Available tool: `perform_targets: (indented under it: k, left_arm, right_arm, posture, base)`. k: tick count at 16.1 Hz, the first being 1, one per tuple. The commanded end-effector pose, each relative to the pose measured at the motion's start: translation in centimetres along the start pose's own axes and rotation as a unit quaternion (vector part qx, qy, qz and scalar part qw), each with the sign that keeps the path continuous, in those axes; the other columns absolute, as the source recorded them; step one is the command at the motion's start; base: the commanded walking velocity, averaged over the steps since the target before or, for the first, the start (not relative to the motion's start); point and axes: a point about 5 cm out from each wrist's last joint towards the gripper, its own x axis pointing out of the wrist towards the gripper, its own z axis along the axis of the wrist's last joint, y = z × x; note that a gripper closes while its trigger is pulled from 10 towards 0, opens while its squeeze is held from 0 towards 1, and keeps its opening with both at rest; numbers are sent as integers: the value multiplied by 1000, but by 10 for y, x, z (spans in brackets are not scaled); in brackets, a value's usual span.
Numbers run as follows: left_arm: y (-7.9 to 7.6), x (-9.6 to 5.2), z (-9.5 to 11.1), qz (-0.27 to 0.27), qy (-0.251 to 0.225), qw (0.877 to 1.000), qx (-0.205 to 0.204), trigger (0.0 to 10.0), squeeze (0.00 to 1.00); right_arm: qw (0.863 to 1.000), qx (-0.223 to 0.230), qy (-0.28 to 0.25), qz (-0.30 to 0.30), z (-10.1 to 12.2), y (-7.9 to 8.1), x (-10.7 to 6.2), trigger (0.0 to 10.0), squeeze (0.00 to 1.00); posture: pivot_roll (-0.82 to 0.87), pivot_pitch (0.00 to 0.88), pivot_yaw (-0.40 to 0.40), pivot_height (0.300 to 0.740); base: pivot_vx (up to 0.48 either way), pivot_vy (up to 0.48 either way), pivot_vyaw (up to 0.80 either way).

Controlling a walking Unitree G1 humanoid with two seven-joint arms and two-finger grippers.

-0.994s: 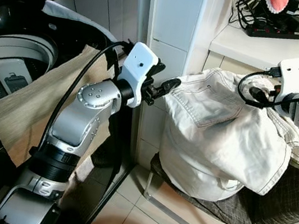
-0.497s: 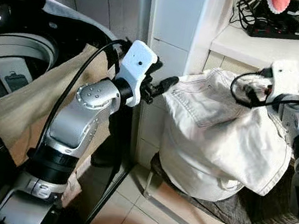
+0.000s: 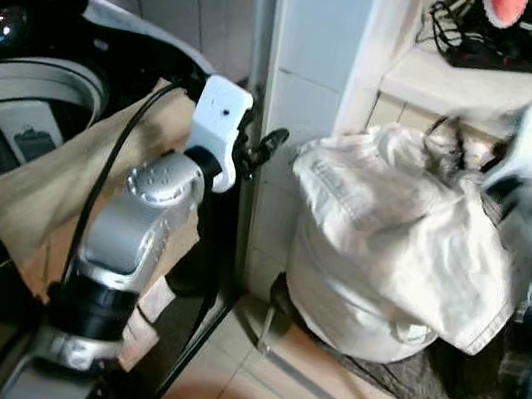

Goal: Clothes washing

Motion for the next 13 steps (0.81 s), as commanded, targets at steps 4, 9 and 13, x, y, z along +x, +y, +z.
perform_targets:
  k: [4,9,13]
  left_arm:
    - [-1,-8,0,9,-9,1000,-13,10000,0]
    - [-3,-7,-1,13,-7,1000,-19,10000,0]
    - [-1,-7,-5,24,7,1000,-13,10000,0]
  right_arm:
    - [999,12,-43,20,22,24,-35,10000,0]
    - [1000,16,-6,12,16,32,-51,10000,0]
    - [1000,10,2,11,18,31,-52,10000,0]
  posture:
    - [-44,0,50,740]
    - [-45,0,50,740]
    - [-38,0,43,740]
  base:
    - [69,0,0]
    - [336,0,0]
    - [0,0,0]
